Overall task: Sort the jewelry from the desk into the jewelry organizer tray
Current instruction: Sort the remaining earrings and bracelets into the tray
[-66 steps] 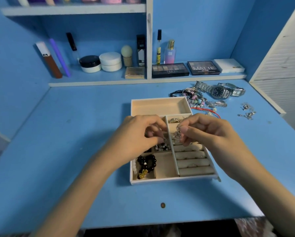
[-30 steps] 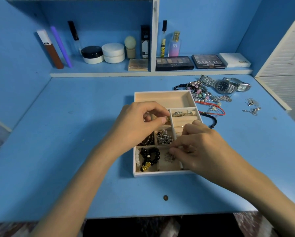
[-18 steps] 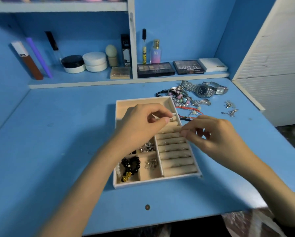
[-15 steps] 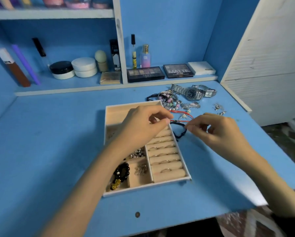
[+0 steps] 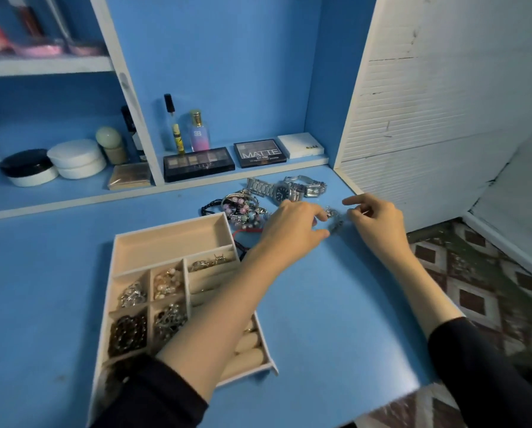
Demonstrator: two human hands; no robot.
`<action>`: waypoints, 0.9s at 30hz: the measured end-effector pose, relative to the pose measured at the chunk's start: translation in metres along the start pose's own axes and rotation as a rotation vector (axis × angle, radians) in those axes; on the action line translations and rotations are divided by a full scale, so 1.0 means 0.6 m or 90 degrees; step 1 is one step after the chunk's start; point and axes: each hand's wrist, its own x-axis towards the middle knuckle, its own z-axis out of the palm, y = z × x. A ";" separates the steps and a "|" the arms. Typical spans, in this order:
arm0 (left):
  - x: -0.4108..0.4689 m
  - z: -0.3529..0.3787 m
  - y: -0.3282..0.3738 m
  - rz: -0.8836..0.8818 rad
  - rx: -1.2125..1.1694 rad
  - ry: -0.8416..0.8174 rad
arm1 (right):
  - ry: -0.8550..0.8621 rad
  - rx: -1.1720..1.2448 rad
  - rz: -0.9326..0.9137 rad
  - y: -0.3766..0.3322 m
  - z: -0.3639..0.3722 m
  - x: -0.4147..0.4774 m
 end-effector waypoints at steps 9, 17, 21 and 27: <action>0.031 0.029 0.013 0.005 0.023 0.018 | -0.005 0.025 0.017 0.013 0.000 0.004; 0.022 0.016 0.004 0.005 0.065 -0.038 | -0.033 0.027 0.033 0.013 -0.005 0.009; 0.012 0.015 -0.003 0.022 0.163 -0.066 | -0.054 0.010 0.028 0.013 -0.009 0.016; -0.001 -0.007 -0.014 -0.005 0.007 0.001 | -0.085 -0.053 -0.034 0.012 -0.013 0.025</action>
